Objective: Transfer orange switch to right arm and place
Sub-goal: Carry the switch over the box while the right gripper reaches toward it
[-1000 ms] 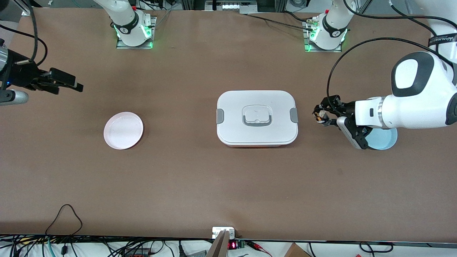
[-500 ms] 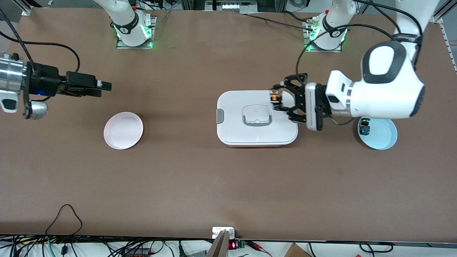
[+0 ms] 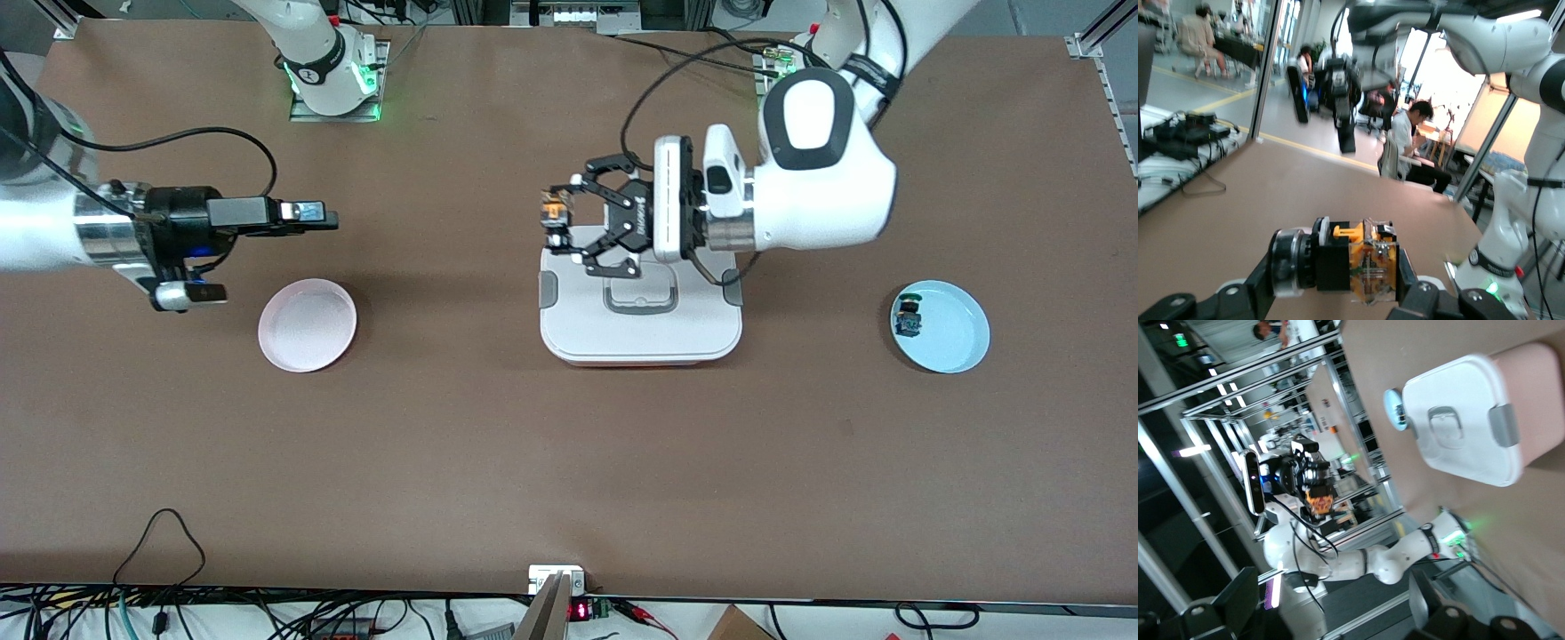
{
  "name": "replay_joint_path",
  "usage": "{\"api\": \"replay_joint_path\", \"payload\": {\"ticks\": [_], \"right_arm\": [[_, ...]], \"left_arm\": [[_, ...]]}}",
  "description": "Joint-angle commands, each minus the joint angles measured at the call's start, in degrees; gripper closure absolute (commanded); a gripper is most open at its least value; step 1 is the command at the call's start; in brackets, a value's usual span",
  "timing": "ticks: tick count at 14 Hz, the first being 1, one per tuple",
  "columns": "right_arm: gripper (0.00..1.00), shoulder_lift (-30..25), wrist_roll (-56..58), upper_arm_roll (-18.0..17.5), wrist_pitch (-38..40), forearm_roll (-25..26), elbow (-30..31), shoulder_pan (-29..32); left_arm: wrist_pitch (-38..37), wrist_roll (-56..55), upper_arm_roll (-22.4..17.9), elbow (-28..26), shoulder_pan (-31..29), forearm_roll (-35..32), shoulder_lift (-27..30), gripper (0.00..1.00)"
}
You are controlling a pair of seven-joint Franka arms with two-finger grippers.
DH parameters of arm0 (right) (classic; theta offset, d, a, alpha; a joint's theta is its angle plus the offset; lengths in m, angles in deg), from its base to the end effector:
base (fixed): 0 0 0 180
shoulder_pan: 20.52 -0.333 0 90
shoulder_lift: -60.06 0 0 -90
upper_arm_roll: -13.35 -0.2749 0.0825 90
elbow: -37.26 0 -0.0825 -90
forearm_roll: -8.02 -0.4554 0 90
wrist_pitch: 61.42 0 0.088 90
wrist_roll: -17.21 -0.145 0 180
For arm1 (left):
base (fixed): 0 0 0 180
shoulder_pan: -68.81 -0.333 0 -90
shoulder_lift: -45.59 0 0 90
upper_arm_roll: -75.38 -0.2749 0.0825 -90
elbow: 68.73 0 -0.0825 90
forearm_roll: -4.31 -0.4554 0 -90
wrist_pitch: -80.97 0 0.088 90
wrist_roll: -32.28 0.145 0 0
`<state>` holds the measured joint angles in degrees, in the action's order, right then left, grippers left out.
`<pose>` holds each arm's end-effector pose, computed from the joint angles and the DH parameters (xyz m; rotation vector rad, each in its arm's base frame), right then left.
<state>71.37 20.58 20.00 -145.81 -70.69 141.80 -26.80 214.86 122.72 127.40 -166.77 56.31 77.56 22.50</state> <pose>0.6342 0.1488 0.4005 -1.7329 0.2133 0.4327 0.5850 -0.4662 0.4125 1.4954 -1.1475 0.8681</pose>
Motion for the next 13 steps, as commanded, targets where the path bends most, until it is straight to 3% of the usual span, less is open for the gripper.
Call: {"api": "replay_joint_path", "payload": {"ticks": [1, 8, 13], "right_arm": [[0.0, 0.12, 4.71, -0.14, -1.13, -5.3, 4.09, -2.07], [0.0, 3.64, 5.95, -0.14, -2.18, -19.35, 4.0, -13.05], [0.0, 4.17, 14.37, -0.14, -8.32, -24.64, 3.39, -17.71]], "left_arm": [[3.92, 10.33, 1.5, -0.3, 0.72, 6.29, 0.41, 0.93], [3.75, 12.13, 1.59, -0.3, 1.07, 6.56, 0.15, 0.92], [3.75, 11.95, 1.59, -0.13, 1.25, 7.18, 0.15, 0.92]]}}
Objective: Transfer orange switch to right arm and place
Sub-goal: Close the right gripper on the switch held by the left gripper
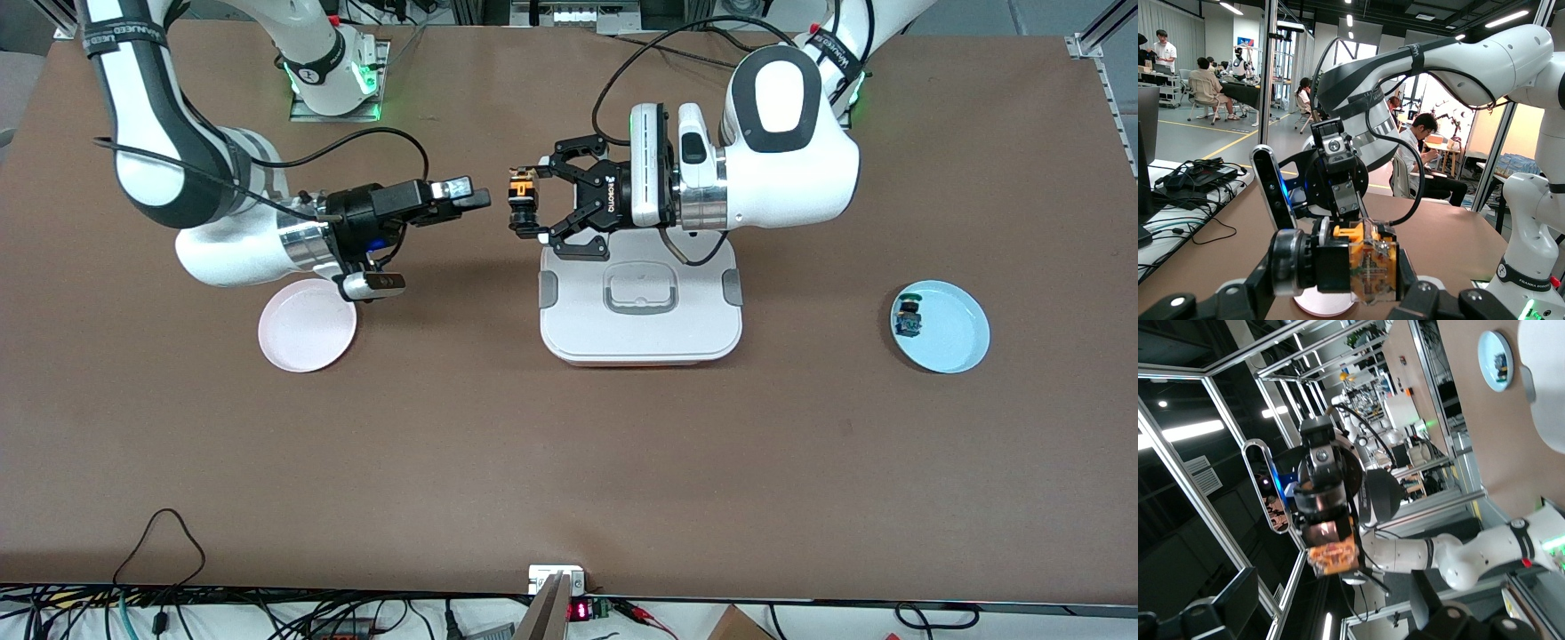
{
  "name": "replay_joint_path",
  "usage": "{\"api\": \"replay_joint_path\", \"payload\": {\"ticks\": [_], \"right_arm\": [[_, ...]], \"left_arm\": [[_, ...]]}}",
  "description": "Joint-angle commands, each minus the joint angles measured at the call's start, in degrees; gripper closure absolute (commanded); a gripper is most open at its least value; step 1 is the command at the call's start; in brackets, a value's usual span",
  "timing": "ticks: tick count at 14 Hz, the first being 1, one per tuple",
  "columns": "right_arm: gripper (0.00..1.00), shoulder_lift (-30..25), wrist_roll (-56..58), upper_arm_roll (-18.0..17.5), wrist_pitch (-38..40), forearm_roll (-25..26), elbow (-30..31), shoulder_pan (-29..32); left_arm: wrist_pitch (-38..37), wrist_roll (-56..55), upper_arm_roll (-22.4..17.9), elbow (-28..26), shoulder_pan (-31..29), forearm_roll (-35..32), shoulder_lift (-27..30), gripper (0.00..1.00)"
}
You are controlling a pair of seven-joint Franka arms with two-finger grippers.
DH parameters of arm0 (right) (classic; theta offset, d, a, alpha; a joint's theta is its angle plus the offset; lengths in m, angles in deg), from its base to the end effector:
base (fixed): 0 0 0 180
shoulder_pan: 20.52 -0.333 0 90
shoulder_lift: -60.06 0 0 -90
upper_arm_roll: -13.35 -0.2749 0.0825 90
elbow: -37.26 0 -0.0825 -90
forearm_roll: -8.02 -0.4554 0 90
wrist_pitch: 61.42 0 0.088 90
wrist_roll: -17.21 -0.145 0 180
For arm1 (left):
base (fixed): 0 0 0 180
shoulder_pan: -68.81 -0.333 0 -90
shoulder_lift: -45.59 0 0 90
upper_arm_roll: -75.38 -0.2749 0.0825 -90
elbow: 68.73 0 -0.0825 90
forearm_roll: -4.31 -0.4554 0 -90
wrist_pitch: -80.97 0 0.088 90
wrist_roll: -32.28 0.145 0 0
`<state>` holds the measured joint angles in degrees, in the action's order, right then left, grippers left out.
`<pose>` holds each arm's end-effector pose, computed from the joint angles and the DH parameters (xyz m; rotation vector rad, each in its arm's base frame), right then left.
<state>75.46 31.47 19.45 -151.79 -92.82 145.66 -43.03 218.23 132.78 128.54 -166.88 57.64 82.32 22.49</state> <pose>0.5972 0.3273 0.3614 -1.4545 0.1212 0.4295 0.5738 -0.4849 0.4172 1.4245 -1.2082 1.0003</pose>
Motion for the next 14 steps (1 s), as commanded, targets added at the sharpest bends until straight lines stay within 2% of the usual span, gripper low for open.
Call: {"api": "replay_joint_path", "payload": {"ticks": [1, 5, 14], "right_arm": [[0.0, 0.33, 6.1, 0.41, -3.23, -3.65, -0.47, -2.01], [0.0, 1.39, 12.8, 0.41, -4.91, -5.33, -1.96, -3.5], [0.02, 0.86, 12.98, 0.41, -5.0, -4.98, -1.97, -4.91]], "left_arm": [[0.38, 1.89, 0.45, -0.02, -0.08, 2.41, 0.07, 0.92], [0.38, 1.89, 0.45, -0.02, -0.08, 2.41, 0.07, 0.92], [0.29, 1.89, 0.45, -0.1, -0.08, 2.41, 0.07, 0.92]]}}
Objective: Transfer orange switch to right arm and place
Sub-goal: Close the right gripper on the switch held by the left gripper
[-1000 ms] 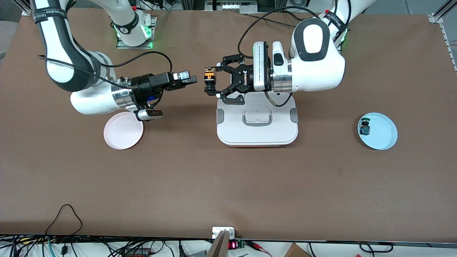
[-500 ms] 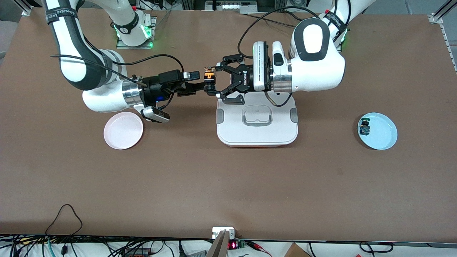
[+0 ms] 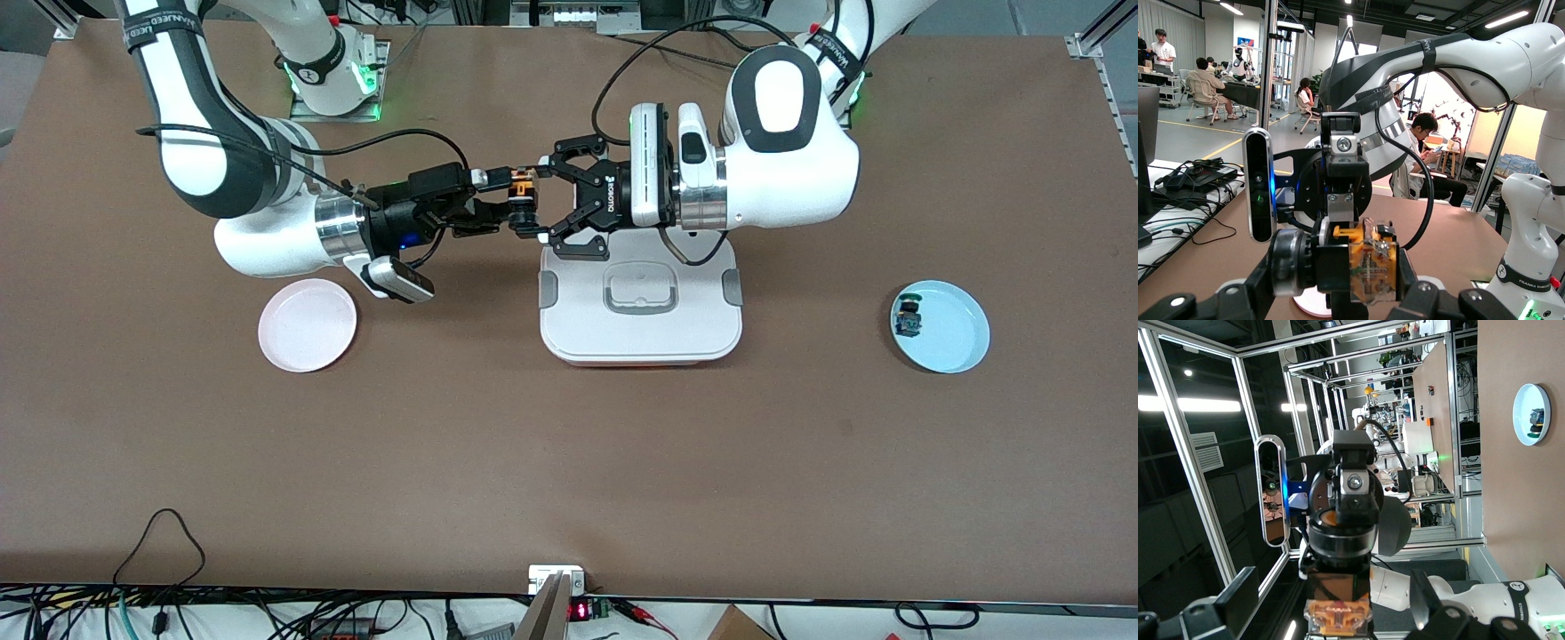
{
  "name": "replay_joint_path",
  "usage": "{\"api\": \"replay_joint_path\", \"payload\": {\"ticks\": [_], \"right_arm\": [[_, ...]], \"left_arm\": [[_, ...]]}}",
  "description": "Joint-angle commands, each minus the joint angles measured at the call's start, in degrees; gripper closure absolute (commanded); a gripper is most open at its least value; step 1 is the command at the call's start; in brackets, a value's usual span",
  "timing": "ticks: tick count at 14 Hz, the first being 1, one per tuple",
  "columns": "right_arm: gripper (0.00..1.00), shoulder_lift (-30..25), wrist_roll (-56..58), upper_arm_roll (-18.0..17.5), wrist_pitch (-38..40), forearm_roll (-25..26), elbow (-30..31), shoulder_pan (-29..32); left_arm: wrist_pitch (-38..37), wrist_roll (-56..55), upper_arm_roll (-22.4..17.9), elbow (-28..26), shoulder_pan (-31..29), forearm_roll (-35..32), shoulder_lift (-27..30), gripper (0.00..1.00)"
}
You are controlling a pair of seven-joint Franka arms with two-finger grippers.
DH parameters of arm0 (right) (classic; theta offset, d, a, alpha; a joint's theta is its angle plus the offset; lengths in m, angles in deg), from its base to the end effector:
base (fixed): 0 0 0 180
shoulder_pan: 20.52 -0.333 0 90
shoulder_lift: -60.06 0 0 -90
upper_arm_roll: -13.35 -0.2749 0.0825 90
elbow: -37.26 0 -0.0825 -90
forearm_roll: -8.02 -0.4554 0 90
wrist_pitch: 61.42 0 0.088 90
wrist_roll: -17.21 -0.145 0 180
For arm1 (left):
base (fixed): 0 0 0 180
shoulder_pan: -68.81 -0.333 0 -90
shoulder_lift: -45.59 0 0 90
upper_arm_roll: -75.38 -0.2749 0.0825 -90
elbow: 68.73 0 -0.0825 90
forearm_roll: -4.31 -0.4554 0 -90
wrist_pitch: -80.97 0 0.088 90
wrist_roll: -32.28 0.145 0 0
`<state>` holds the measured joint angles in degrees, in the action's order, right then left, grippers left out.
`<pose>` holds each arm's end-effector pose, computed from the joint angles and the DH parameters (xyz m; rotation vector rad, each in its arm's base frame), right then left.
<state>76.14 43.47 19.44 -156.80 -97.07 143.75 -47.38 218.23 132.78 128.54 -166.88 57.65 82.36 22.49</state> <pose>0.5947 0.3704 0.3712 -1.4343 -0.0078 0.2287 0.5738 -0.4850 0.4173 1.4243 -1.2075 1.0002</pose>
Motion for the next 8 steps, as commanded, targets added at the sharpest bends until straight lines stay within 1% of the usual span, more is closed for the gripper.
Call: {"api": "replay_joint_path", "payload": {"ticks": [1, 2, 3, 4, 5, 7, 8], "right_arm": [[0.03, 0.27, 0.98, 0.41, 0.01, -0.64, 0.03, -0.57], [0.07, 0.27, 0.98, 0.41, 0.01, -0.64, 0.03, -0.57], [0.14, 0.27, 0.98, 0.41, 0.1, -0.64, 0.03, -0.57], [0.24, 0.18, 1.07, 0.41, 0.1, -0.64, 0.03, -0.57], [0.31, 0.01, 1.07, 0.41, -0.25, -0.64, 0.03, -0.66], [0.49, -0.08, 1.16, 0.41, -0.16, -0.38, 0.03, -0.57], [0.66, -0.08, 0.99, 0.5, -0.16, -0.29, 0.03, -0.48]], "left_arm": [[0.29, 1.8, 0.45, -0.02, 0.0, 2.37, 0.07, 0.92], [0.29, 1.71, 0.45, 0.16, 0.09, 2.37, 0.07, 0.92], [0.29, 1.71, 0.45, 0.16, 0.0, 2.37, 0.07, 0.92], [0.29, 1.8, 0.45, 0.07, -0.08, 2.37, 0.07, 0.92], [0.29, 1.71, 0.45, 0.07, -0.09, 2.37, -0.02, 0.92], [0.29, 1.63, 0.45, 0.16, 0.18, 2.37, -0.02, 0.92], [0.29, 1.63, 0.45, 0.16, 0.09, 2.37, -0.02, 0.92]]}}
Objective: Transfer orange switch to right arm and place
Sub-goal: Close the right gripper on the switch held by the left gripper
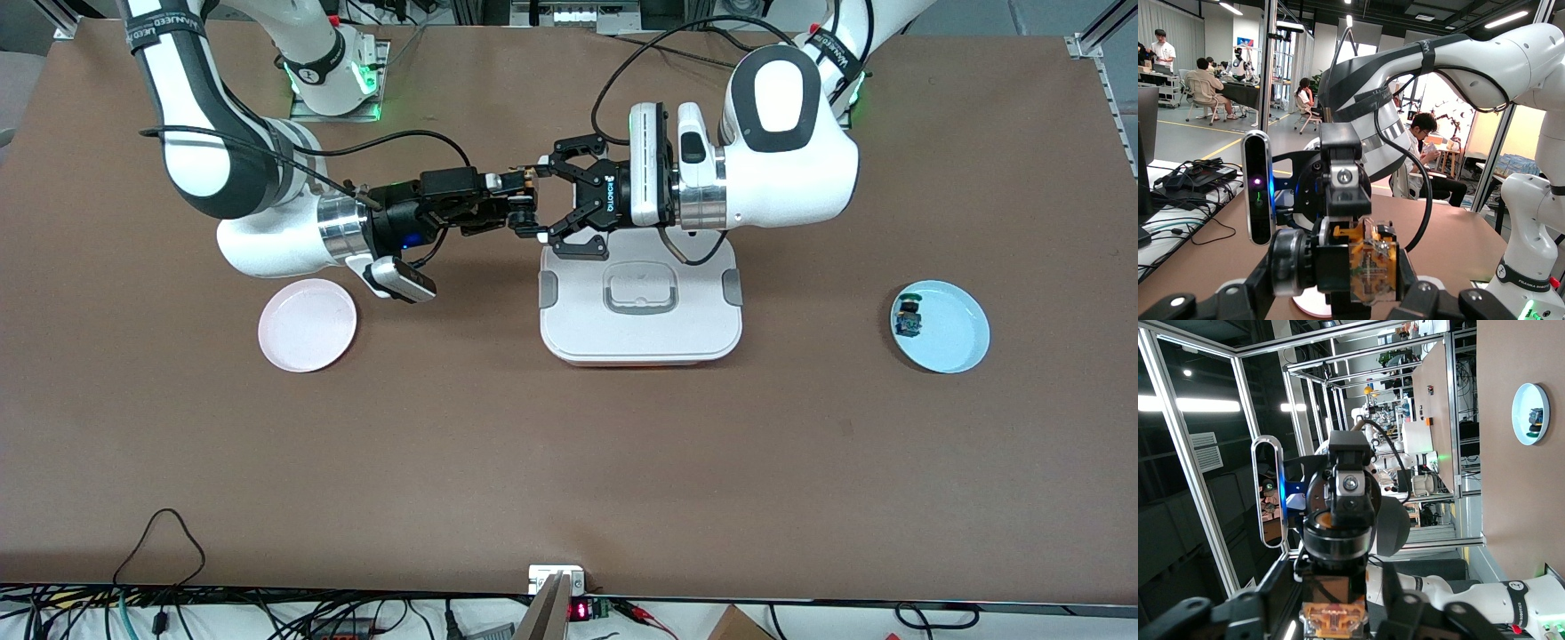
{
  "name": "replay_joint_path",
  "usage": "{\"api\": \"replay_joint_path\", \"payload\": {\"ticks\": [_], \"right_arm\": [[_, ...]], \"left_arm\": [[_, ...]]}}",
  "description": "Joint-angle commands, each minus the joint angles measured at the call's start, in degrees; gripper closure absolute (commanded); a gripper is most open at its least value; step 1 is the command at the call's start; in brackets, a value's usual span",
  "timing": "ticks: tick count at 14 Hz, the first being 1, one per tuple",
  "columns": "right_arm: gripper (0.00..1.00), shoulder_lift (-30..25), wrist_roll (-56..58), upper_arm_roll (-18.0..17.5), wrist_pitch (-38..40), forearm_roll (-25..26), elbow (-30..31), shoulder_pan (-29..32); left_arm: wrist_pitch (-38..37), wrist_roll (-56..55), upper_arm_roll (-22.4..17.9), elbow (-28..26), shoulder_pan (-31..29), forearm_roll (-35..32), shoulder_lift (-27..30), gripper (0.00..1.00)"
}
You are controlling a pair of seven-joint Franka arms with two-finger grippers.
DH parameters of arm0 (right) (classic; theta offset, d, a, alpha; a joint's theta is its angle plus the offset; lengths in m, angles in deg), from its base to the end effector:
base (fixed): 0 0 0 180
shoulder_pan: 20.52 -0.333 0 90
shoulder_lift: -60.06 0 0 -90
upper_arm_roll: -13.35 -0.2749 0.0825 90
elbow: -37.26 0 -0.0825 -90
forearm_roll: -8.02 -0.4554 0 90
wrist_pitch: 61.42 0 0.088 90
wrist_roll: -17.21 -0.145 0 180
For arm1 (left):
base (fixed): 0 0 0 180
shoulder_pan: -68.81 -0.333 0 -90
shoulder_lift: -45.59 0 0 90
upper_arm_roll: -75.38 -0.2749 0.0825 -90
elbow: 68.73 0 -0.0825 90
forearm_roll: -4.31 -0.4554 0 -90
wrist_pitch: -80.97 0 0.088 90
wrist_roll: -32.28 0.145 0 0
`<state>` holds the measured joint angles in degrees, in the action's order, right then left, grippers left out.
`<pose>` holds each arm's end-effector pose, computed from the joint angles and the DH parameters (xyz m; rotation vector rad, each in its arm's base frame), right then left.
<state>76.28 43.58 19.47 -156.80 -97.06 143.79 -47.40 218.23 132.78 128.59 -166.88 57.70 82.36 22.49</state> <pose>0.5947 0.3703 0.3691 -1.4355 -0.0067 0.2290 0.5729 -0.4859 0.4175 1.4228 -1.2084 0.9992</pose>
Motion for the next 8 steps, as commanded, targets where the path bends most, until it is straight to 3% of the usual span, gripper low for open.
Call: {"api": "replay_joint_path", "payload": {"ticks": [1, 5, 6, 7, 8], "right_arm": [[0.72, -0.22, 0.87, 0.47, -0.08, -0.29, 0.0, -0.46], [0.85, -0.22, 1.05, 0.39, 0.01, -0.29, 0.09, -0.46], [0.86, -0.22, 1.05, 0.47, 0.01, -0.29, 0.17, -0.46], [0.87, -0.22, 1.05, 0.47, 0.01, -0.29, 0.17, -0.46], [0.87, -0.22, 1.05, 0.47, 0.01, -0.29, 0.17, -0.46]], "left_arm": [[0.29, 1.63, 0.4, 0.16, -0.05, 2.37, -0.02, 0.92], [0.29, 1.54, 0.4, 0.16, -0.05, 2.46, -0.02, 0.91], [0.29, 1.54, 0.4, 0.16, -0.13, 2.37, -0.02, 0.81], [0.29, 1.8, 0.4, 0.16, -0.22, 2.37, 0.07, 0.24], [0.29, 1.8, 0.4, 0.16, -0.31, 2.37, 0.07, 0.0]]}}
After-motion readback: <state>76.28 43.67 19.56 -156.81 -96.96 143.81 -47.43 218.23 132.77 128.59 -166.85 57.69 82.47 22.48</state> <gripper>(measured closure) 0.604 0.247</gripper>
